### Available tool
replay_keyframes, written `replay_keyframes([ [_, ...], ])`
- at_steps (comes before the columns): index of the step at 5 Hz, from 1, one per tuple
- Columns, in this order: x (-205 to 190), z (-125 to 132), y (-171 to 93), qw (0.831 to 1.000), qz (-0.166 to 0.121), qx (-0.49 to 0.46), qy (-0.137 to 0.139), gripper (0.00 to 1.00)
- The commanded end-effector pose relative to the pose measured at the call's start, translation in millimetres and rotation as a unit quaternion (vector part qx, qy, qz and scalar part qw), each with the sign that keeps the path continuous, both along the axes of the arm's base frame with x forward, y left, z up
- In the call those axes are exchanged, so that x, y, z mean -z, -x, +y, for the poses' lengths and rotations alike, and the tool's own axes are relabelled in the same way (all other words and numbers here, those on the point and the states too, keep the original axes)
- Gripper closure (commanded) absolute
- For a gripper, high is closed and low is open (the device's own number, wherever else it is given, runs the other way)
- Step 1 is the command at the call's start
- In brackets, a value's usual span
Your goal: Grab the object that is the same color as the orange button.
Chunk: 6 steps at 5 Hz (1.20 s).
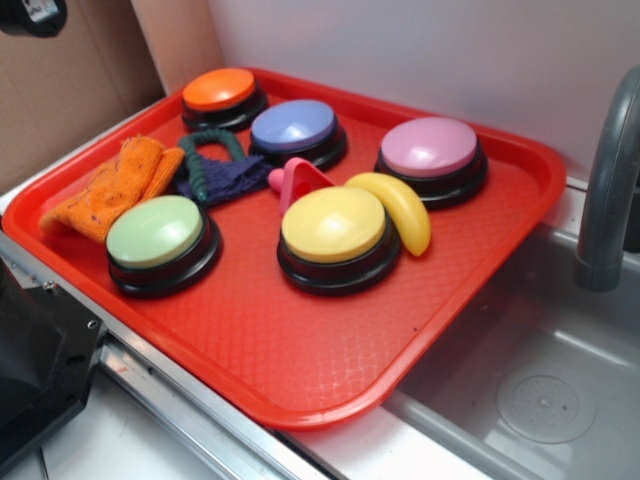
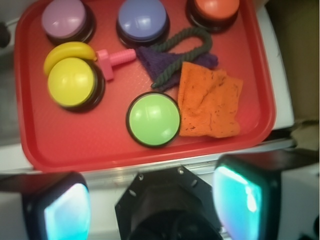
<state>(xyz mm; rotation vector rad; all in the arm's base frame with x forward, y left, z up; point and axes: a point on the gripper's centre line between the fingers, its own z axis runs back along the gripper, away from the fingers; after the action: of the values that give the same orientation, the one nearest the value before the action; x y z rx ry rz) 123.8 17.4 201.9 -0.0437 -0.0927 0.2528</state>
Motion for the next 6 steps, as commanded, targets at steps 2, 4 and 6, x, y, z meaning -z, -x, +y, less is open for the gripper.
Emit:
replay_keyframes([
  [2,84,72,-9,0.977,0.008,-0.212,-0.028,0.00],
  [4,135,90,-14,0.957,-0.011,-0.288,-0.032,0.00],
  [6,166,98,-14,0.943,-0.016,-0.331,-0.021,0.00],
])
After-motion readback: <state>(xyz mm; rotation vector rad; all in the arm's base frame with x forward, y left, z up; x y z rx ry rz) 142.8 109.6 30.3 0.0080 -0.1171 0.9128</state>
